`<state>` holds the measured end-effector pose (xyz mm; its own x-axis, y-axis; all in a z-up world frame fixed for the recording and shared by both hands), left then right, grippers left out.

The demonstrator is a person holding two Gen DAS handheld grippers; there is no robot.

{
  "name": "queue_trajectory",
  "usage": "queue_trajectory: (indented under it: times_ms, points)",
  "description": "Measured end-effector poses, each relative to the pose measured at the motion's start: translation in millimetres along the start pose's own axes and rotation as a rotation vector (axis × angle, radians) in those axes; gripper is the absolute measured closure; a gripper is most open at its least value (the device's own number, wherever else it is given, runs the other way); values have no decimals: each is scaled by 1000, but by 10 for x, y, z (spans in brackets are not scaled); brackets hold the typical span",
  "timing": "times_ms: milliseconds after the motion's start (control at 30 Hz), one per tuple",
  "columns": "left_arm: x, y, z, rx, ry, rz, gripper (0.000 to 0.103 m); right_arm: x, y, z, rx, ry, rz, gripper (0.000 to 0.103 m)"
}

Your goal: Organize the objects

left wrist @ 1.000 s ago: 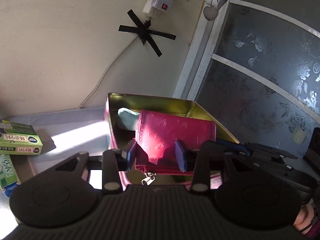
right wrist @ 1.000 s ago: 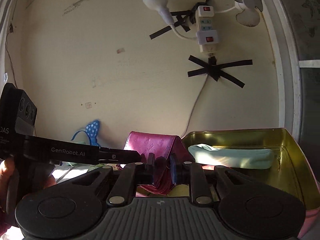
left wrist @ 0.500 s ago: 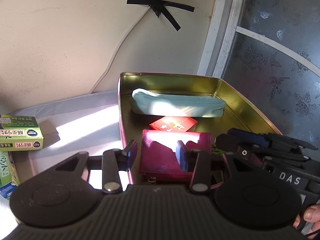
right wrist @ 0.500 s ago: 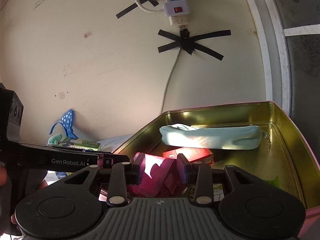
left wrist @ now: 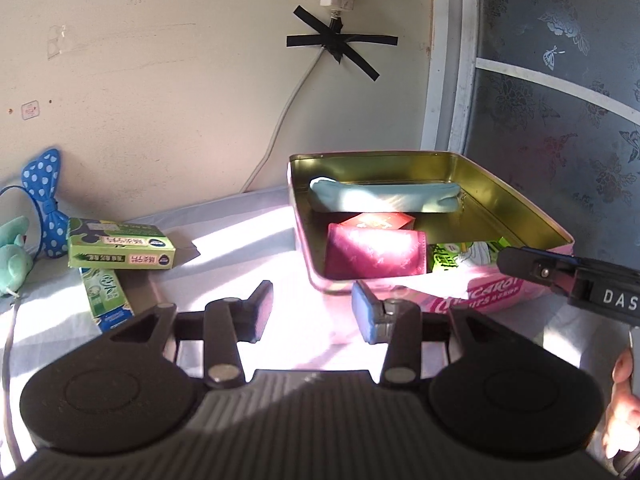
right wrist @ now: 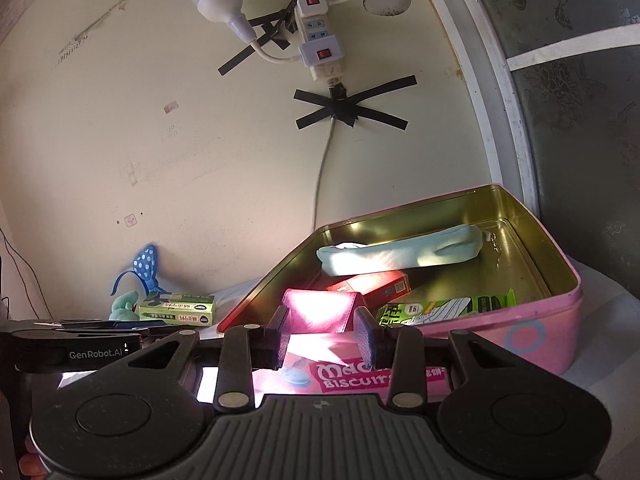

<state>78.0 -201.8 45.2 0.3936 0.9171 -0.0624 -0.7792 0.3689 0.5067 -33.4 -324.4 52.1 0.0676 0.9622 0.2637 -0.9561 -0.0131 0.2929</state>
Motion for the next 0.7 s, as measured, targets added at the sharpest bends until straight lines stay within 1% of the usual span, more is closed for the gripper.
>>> queue_trajectory:
  times_ms: [100,300,500,700]
  points:
    - [147,58,-124,15,7,44,55,84,43,-89,17,2,2,73]
    - [491,187,-302,31,31,108,55,291,18,-228,61,7,26,73]
    - [865,289,-426,29,58,180,54,657,-63,-267,87,62,76,73]
    - [1349,350,-515,31,98,254,52,1041,-216,-330,123,118,129,73]
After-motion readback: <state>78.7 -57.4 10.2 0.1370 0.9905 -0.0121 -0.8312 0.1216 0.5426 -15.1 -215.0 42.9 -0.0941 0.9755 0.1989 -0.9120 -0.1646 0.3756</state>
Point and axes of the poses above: each gripper's, at about its wrist camera, not at the fingertips, and y roughly against the way its jaws point, x to its left, z to its top, the point moved 8 cm from there along -y, roughly the way its jaws point, and after that the axes turned 5 degrees about y, right-handed, at the moved point
